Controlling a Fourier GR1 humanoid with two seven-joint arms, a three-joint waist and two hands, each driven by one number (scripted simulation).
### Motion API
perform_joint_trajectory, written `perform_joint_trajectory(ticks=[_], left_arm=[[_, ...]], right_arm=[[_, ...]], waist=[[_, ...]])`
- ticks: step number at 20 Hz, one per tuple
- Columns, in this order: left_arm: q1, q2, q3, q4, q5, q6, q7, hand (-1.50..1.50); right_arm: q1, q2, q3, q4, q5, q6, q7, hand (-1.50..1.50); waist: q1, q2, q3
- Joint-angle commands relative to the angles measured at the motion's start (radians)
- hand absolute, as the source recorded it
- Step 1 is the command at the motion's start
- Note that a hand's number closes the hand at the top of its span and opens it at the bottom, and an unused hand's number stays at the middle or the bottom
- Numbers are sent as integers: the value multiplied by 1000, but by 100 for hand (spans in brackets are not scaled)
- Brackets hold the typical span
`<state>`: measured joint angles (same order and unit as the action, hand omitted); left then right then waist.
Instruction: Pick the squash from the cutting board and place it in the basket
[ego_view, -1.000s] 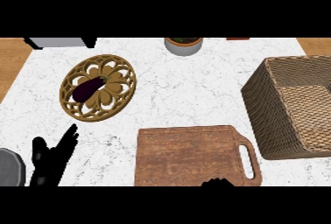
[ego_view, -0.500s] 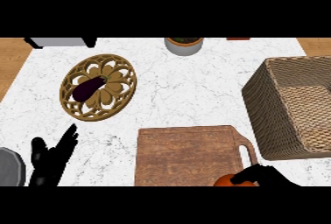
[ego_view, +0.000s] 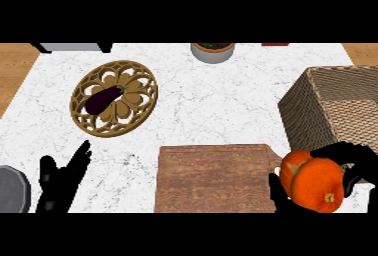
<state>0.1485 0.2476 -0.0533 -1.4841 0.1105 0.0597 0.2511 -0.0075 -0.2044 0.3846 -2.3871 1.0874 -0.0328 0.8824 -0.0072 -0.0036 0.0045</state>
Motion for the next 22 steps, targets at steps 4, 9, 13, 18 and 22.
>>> perform_joint_trajectory(ticks=[4,9,13,18,22], left_arm=[[7,6,8,36,16,-19,38,0],[-12,21,30,66,25,-38,18,0],[-11,1,11,64,14,-31,34,0],[-6,-43,-17,56,-31,11,10,0],[26,9,34,99,5,-56,-37,0]], right_arm=[[-103,1,-261,-151,-297,166,54,150],[-238,-19,-470,12,-404,248,-7,150],[-383,-84,-658,157,-566,314,-48,150],[-393,-167,-856,417,-743,307,-223,150],[-379,-134,-941,521,-839,275,-284,150]], waist=[[-9,5,-2],[-7,7,-3],[1,5,-4],[7,6,-3],[8,6,-4]])
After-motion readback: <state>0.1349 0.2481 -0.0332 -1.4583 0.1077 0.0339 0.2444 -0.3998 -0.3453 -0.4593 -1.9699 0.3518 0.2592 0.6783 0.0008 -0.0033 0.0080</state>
